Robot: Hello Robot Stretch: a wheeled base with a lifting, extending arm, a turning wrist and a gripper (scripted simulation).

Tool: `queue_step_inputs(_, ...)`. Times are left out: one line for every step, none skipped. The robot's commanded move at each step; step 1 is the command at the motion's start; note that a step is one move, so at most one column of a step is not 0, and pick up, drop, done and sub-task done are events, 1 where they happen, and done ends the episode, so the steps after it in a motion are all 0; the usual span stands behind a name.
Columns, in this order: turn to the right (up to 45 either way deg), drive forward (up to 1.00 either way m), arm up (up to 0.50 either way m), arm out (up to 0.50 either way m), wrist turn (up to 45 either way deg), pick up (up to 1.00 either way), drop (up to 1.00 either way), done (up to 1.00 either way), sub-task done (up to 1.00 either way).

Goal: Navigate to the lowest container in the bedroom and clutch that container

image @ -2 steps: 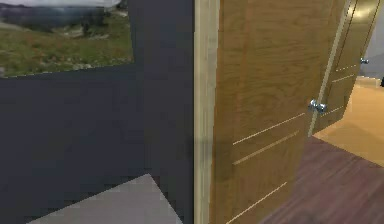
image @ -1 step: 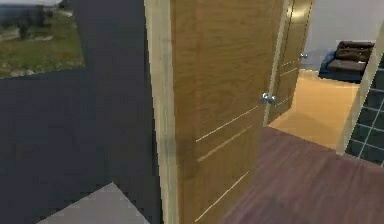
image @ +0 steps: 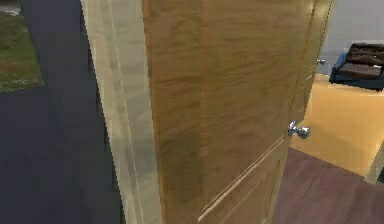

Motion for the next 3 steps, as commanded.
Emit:
queue_step_inputs(45.0,0.0,0.0,0.0,0.0,0.0,0.0,0.0,0.0)
queue_step_inputs(0.0,1.0,0.0,0.0,0.0,0.0,0.0,0.0,0.0)
queue_step_inputs(0.0,0.2,0.0,0.0,0.0,0.0,0.0,0.0,0.0)
